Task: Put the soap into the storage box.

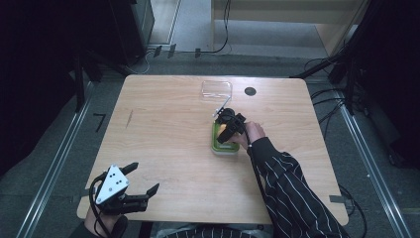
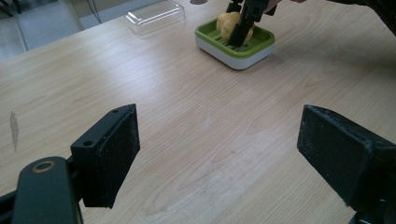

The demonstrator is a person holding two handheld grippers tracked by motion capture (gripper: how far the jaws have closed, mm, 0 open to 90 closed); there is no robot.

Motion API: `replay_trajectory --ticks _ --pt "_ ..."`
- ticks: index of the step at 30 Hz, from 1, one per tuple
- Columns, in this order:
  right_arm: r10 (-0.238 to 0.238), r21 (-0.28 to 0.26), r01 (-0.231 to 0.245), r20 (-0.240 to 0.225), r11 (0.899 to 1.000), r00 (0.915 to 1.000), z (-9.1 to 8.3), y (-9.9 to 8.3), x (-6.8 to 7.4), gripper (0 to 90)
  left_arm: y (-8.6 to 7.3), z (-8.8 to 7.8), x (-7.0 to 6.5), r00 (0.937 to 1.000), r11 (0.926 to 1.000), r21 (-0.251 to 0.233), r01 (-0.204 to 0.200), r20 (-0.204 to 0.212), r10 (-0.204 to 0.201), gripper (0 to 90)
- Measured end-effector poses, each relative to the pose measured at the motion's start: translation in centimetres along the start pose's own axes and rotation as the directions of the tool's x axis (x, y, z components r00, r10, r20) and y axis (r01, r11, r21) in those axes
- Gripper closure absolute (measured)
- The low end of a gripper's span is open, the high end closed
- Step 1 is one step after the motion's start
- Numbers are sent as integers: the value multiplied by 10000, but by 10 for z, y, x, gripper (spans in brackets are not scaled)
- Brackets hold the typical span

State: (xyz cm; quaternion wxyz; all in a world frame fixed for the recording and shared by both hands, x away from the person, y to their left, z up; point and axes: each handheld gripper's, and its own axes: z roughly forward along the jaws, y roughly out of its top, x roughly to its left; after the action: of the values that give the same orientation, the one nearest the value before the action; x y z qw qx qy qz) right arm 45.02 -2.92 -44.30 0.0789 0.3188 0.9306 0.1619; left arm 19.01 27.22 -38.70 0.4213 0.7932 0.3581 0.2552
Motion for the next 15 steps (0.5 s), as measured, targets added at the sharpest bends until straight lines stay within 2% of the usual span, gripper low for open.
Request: replay_trajectory --ticks 15 --pt "-86 101 85 39 9999 10000 4 0 1 275 0 0 0 10000 10000 -1 -1 -8 1 136"
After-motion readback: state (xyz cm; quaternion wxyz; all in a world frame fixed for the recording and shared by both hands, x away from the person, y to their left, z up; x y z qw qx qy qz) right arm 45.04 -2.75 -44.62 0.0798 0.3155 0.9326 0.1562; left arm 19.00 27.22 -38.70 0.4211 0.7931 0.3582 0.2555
